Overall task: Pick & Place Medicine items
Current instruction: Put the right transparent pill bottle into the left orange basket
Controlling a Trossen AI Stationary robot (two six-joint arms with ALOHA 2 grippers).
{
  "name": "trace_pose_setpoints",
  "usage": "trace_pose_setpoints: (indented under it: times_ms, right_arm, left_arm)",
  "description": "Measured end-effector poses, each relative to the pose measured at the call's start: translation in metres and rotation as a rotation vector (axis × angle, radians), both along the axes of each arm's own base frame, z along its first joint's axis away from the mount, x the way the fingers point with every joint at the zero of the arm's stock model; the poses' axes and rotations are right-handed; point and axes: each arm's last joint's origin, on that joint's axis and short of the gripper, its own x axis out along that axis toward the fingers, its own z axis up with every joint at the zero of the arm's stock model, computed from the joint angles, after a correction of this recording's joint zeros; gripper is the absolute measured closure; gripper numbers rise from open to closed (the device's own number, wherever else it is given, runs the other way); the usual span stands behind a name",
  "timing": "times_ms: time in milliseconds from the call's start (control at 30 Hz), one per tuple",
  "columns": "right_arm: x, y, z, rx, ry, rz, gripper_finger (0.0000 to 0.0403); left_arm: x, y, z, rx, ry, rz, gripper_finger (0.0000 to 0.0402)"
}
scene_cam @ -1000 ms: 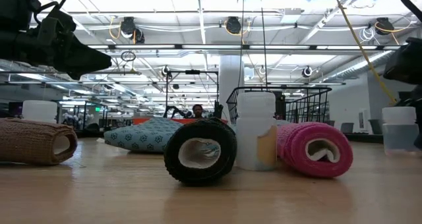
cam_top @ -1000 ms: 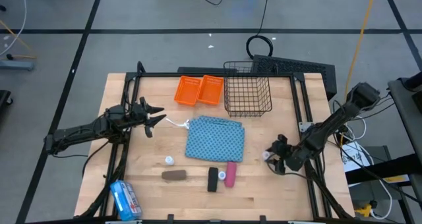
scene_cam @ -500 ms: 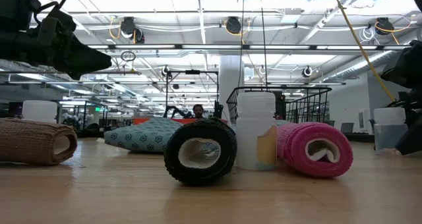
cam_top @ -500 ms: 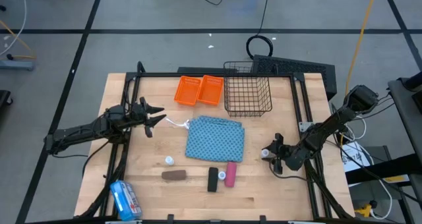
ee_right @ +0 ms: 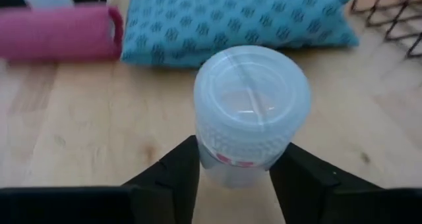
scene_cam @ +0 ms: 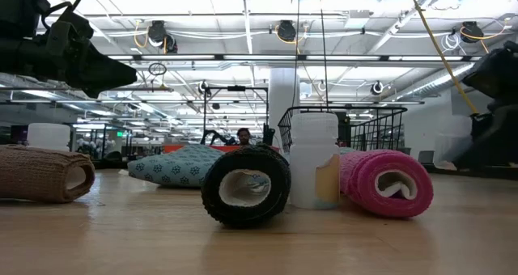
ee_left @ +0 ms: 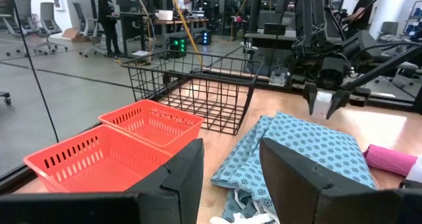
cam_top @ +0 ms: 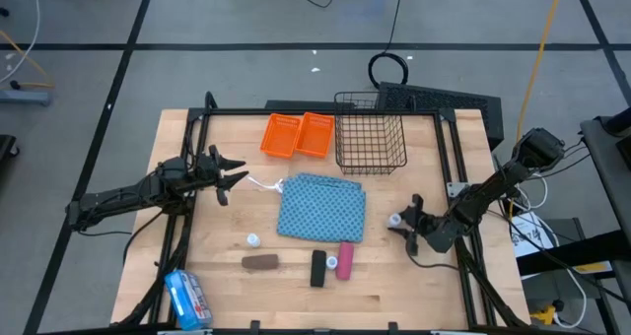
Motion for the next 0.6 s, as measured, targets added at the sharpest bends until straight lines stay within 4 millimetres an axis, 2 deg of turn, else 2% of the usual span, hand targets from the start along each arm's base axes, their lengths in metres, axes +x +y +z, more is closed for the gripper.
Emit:
trace_pose_setpoints:
  times_ms: [233,600]
  right_arm:
    - [0.008,0.003,0.011,0.066,-0.135,-0.055,0.0269]
    - [0.029,-0.007,0.032,0.026,-0.274,-0.017,0.0263]
  left_arm:
    - [0.0,0.0,0.0,0.0,0.0,0.0,0.0245]
    - [0.0,0.0,0.003,0.013,-0.033,0.006,0.0245]
